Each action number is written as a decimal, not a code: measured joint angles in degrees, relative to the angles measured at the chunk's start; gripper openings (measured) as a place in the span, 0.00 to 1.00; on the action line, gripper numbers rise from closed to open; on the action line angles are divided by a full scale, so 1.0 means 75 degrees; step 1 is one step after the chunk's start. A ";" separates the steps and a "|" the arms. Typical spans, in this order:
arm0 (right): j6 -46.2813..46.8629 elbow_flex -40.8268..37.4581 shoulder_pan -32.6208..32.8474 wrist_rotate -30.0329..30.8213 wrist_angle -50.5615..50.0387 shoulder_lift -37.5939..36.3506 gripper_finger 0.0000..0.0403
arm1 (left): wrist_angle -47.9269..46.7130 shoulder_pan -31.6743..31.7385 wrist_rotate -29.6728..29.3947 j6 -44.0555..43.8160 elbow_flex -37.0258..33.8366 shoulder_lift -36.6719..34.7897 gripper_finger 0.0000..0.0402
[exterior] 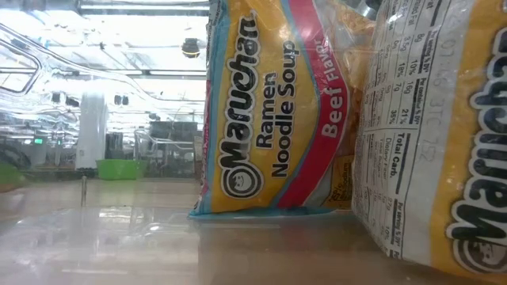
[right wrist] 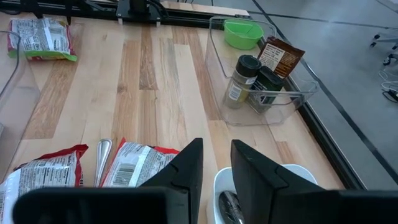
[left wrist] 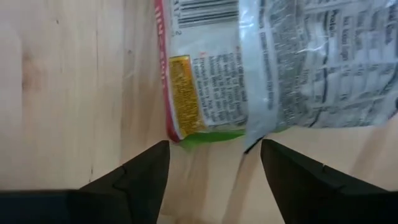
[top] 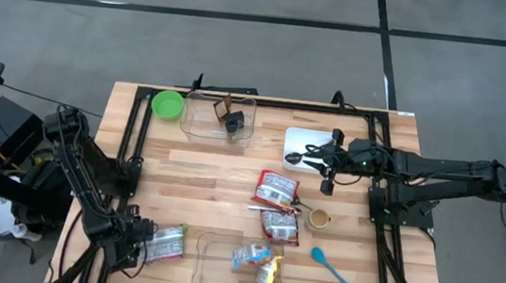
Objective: Pick & Place Food Item
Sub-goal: Put the green noodle pack into the bottom transparent bin
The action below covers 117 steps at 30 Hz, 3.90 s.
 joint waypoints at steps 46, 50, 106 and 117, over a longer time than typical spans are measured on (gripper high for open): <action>0.0125 0.0000 0.0012 -0.0012 -0.0198 0.0000 0.19 | 0.1493 0.0004 -0.2278 -0.0009 -0.0144 0.0003 0.01; 0.0125 0.0000 0.0012 -0.0012 -0.0198 0.0000 0.19 | 0.1497 0.0004 -0.2278 -0.0008 -0.0144 0.0003 0.01; 0.1067 0.0000 0.0012 -0.0006 0.0242 0.0000 0.19 | 0.5273 0.0166 -0.7478 0.7689 -0.0143 -0.3497 0.00; 0.1165 0.0000 0.0015 -0.0009 0.0627 0.0000 0.19 | 0.5426 0.0847 -0.7384 0.7789 -0.0141 -0.3494 0.00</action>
